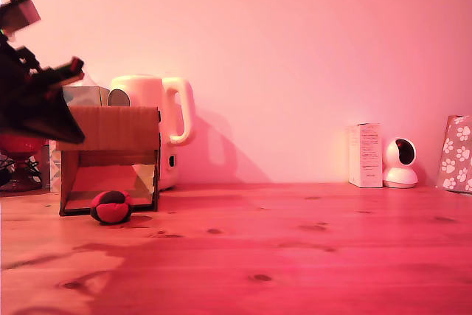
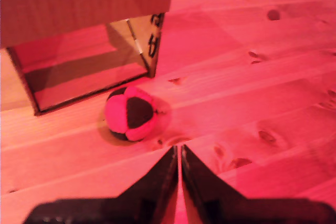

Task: Drop the footbag into the cardboard dice tower

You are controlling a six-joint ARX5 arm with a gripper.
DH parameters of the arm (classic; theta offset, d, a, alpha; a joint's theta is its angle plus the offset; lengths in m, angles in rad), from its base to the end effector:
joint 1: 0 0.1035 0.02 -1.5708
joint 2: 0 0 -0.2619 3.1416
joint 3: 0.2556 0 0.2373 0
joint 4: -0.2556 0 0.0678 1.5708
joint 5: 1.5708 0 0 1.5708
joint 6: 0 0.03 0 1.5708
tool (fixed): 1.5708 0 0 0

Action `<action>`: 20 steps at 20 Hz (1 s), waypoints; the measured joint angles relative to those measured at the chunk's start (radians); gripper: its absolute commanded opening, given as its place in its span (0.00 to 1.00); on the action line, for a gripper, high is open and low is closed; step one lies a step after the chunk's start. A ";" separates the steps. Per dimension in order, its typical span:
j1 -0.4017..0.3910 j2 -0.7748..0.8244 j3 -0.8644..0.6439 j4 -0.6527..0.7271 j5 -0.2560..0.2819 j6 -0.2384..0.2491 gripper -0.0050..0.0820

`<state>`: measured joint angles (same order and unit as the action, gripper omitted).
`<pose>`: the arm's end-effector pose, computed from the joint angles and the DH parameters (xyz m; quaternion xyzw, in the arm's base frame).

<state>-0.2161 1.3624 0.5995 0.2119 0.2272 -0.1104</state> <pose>0.2485 -0.0615 0.1937 -0.0533 0.2833 -0.1962 0.9372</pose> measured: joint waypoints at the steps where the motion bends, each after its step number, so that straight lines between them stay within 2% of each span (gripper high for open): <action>1: 0.000 0.030 -0.001 0.020 0.000 0.000 0.07; 2: 0.000 0.051 -0.002 0.044 0.000 0.000 0.22; 4: 0.000 0.068 -0.003 0.096 0.000 0.001 0.82; 5: 0.000 0.067 -0.003 0.122 -0.001 0.002 0.98; 6: 0.000 0.067 -0.003 0.149 -0.002 0.003 0.91; 7: 0.000 0.067 -0.003 0.167 -0.020 0.011 0.89; 12: 0.000 0.084 -0.003 0.251 -0.035 0.024 0.89; 17: 0.000 0.285 -0.003 0.412 -0.035 0.028 0.89; 20: 0.000 0.378 -0.003 0.506 -0.037 0.047 0.89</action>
<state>-0.2161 1.7405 0.5964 0.7177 0.1898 -0.0631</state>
